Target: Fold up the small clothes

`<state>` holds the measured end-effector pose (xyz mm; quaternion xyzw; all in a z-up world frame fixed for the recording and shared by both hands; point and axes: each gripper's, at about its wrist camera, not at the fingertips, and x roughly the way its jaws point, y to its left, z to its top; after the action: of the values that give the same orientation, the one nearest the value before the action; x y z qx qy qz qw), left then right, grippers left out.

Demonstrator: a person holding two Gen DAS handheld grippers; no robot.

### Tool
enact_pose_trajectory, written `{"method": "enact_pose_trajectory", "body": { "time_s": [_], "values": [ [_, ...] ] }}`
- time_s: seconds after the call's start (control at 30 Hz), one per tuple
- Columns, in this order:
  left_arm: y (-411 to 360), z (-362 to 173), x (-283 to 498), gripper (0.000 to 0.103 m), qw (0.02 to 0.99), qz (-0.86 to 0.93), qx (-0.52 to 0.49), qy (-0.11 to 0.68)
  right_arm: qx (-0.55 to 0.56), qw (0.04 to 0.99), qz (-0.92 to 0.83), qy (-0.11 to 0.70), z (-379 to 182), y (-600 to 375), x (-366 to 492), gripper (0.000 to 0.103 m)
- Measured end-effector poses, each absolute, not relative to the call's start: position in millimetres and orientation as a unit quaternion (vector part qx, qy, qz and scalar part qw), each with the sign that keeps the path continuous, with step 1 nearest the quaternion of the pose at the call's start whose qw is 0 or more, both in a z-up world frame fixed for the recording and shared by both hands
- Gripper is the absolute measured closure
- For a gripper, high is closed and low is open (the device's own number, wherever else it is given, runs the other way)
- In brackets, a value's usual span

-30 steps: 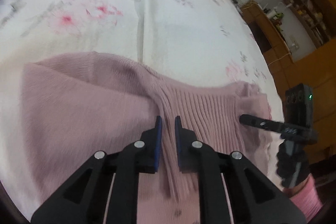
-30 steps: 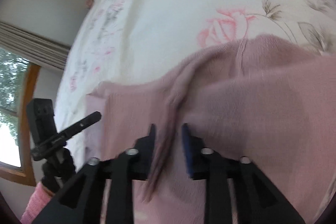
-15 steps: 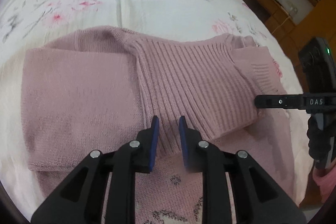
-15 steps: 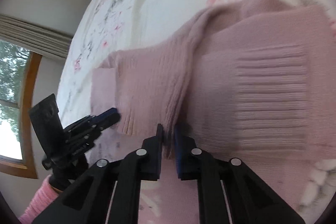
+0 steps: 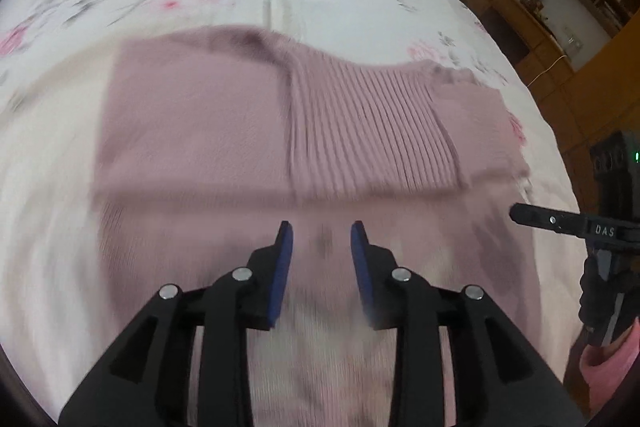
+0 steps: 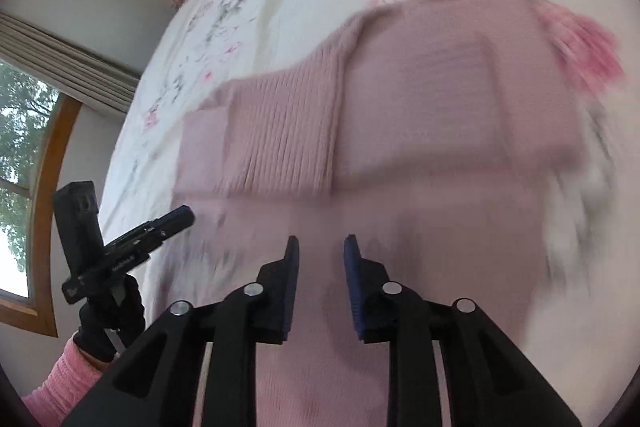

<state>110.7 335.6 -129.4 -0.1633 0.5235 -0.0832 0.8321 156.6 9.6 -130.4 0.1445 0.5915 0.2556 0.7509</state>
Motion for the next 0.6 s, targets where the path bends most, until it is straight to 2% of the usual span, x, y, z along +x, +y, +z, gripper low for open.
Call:
{"method": "enact_pose_trajectory", "body": {
  "time_s": [0.07, 0.13, 0.3, 0.47, 0.53, 0.6],
  "values": [
    [336, -119, 65, 0.062, 0.834, -0.066, -0.158, 0.525, 0.124, 0.759, 0.242, 0.592, -127, -2, 117, 0.078],
    [337, -112, 18, 0.061, 0.833, -0.052, -0.151, 0.53, 0.101, 0.768, 0.214, 0.595, -124, -18, 69, 0.069],
    [350, -93, -84, 0.053, 0.83, -0.009, -0.142, 0.539, 0.131, 0.761, 0.198, 0.604, -112, -52, -20, 0.067],
    [366, -80, -140, 0.047, 0.832, 0.029, -0.156, 0.531, 0.122, 0.771, 0.177, 0.6, -95, -64, -62, 0.059],
    [368, -77, -153, 0.046, 0.83, 0.027, -0.164, 0.533, 0.118, 0.777, 0.175, 0.594, -88, -62, -77, 0.05],
    [368, -75, -164, 0.041, 0.83, 0.026, -0.16, 0.533, 0.111, 0.78, 0.177, 0.59, -86, -59, -87, 0.048]
  ]
}}
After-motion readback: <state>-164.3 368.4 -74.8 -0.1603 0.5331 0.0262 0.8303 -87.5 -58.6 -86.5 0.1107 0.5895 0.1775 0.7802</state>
